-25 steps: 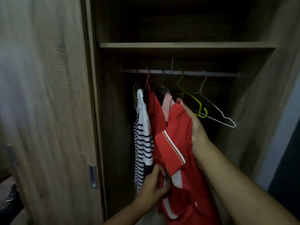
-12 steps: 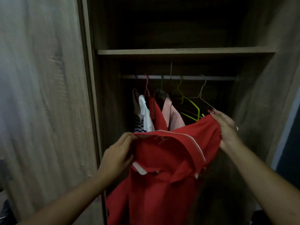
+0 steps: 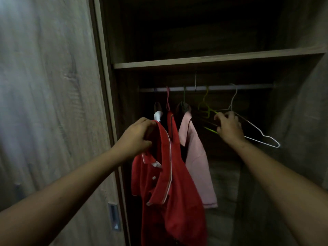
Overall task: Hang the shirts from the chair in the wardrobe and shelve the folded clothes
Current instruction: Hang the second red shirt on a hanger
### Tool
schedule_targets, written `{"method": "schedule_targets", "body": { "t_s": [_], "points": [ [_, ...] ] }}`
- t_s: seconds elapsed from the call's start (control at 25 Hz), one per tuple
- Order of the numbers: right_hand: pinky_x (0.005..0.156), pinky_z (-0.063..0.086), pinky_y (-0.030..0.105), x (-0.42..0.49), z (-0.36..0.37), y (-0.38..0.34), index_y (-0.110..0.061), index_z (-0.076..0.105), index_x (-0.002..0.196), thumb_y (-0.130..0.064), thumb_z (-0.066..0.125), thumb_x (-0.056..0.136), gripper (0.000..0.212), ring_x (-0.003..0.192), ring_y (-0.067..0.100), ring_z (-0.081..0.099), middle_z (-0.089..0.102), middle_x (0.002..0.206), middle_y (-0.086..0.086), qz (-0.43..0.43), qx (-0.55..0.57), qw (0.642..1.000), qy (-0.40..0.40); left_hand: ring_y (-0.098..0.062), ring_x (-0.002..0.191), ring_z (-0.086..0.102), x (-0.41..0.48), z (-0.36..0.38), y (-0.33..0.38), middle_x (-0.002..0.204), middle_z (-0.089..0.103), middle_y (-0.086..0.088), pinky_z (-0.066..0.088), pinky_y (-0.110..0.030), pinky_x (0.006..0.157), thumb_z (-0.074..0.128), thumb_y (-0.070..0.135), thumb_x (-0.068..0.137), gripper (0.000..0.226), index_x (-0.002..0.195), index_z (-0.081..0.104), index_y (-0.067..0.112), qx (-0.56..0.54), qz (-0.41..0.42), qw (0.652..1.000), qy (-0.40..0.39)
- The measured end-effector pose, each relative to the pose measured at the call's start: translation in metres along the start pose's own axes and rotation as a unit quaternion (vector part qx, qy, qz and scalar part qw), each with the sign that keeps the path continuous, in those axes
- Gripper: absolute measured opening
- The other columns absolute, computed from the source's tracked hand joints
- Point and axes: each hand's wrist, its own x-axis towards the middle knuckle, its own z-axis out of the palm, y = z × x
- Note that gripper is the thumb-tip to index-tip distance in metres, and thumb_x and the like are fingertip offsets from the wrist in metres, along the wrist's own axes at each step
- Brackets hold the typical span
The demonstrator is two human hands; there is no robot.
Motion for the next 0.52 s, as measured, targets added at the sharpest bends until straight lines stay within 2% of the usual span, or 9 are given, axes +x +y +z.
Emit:
{"method": "schedule_targets", "body": {
  "t_s": [0.08, 0.2, 0.32, 0.4, 0.52],
  "points": [
    [0.085, 0.045, 0.04, 0.008, 0.009, -0.001, -0.017, 0.048, 0.118, 0.004, 0.056, 0.08, 0.044, 0.107, 0.036, 0.052, 0.048, 0.118, 0.019, 0.03, 0.054, 0.997, -0.042, -0.017, 0.11, 0.052, 0.004, -0.004, -0.002, 0.125, 0.05, -0.003, 0.043, -0.024, 0.082, 0.064, 0.002, 0.073, 0.058, 0.129, 0.051, 0.014, -0.009, -0.021, 1.0, -0.019],
    [0.067, 0.044, 0.032, 0.011, 0.019, -0.01, -0.013, 0.047, 0.12, 0.012, 0.046, 0.083, 0.044, 0.088, 0.026, 0.058, 0.058, 0.107, 0.02, 0.048, 0.186, 0.981, -0.005, -0.018, 0.107, 0.053, 0.0, -0.008, -0.004, 0.125, 0.05, -0.004, 0.046, -0.025, 0.076, 0.062, -0.003, 0.073, 0.055, 0.126, 0.053, 0.013, -0.032, -0.049, 0.998, -0.036],
    [0.07, 0.046, 0.029, -0.002, 0.02, -0.022, -0.014, 0.044, 0.127, 0.009, 0.044, 0.088, 0.046, 0.089, 0.018, 0.053, 0.056, 0.112, 0.017, 0.047, 0.237, 0.968, 0.062, -0.022, 0.109, 0.054, -0.008, -0.005, -0.005, 0.127, 0.049, -0.005, 0.051, -0.029, 0.076, 0.06, -0.005, 0.075, 0.054, 0.125, 0.053, 0.013, -0.047, -0.073, 0.994, -0.059],
    [0.067, 0.043, 0.022, -0.025, 0.023, -0.023, -0.012, 0.041, 0.132, 0.007, 0.044, 0.089, 0.047, 0.09, 0.015, 0.052, 0.055, 0.11, 0.013, 0.031, 0.291, 0.951, 0.098, -0.023, 0.11, 0.054, -0.012, -0.001, -0.005, 0.127, 0.049, -0.006, 0.051, -0.029, 0.077, 0.059, -0.006, 0.075, 0.054, 0.126, 0.053, 0.012, -0.044, -0.079, 0.993, -0.071],
    [0.057, 0.037, 0.014, -0.074, 0.037, -0.01, -0.006, 0.038, 0.134, 0.003, 0.048, 0.091, 0.045, 0.073, 0.012, 0.052, 0.053, 0.094, 0.007, 0.053, 0.353, 0.927, 0.115, -0.022, 0.105, 0.056, -0.018, 0.007, -0.005, 0.124, 0.048, -0.003, 0.054, -0.027, 0.069, 0.057, -0.007, 0.076, 0.053, 0.124, 0.055, 0.015, -0.069, -0.092, 0.989, -0.088]
  ]
}}
